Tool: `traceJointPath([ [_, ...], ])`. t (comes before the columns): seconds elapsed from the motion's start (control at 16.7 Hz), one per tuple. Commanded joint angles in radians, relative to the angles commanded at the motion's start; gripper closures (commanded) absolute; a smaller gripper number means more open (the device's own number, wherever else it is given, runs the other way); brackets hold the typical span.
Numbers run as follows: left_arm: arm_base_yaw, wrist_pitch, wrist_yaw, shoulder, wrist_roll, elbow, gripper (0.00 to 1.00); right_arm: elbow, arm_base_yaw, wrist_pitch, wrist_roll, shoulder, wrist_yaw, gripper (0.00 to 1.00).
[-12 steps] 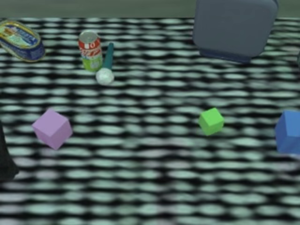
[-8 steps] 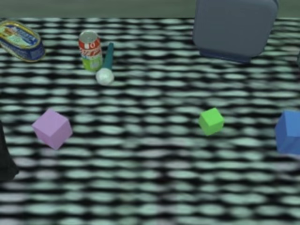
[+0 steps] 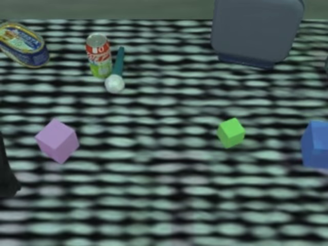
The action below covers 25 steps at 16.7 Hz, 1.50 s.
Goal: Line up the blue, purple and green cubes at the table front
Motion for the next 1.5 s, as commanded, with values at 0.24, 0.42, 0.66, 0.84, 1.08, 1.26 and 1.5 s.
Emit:
traceJointPath([
  [0.24, 0.000, 0.000, 0.000, 0.000, 0.000, 0.000, 0.00, 0.367, 0.089, -0.244, 0.008, 0.469, 0.003, 0.00],
  [0.42, 0.000, 0.000, 0.000, 0.000, 0.000, 0.000, 0.00, 0.634, 0.157, -0.429, 0.014, 0.822, 0.005, 0.00],
  [0.66, 0.000, 0.000, 0.000, 0.000, 0.000, 0.000, 0.00, 0.949, 0.239, -0.646, 0.023, 1.212, 0.005, 0.00],
  [0.84, 0.000, 0.000, 0.000, 0.000, 0.000, 0.000, 0.00, 1.146, 0.289, -0.771, 0.029, 1.431, 0.004, 0.00],
  [1.08, 0.000, 0.000, 0.000, 0.000, 0.000, 0.000, 0.00, 1.332, 0.331, -0.872, 0.035, 1.620, 0.004, 0.00],
  [1.26, 0.000, 0.000, 0.000, 0.000, 0.000, 0.000, 0.00, 1.371, 0.341, -0.893, 0.036, 1.661, 0.004, 0.00],
  [1.5, 0.000, 0.000, 0.000, 0.000, 0.000, 0.000, 0.00, 1.369, 0.335, -0.891, 0.036, 1.659, 0.003, 0.00],
])
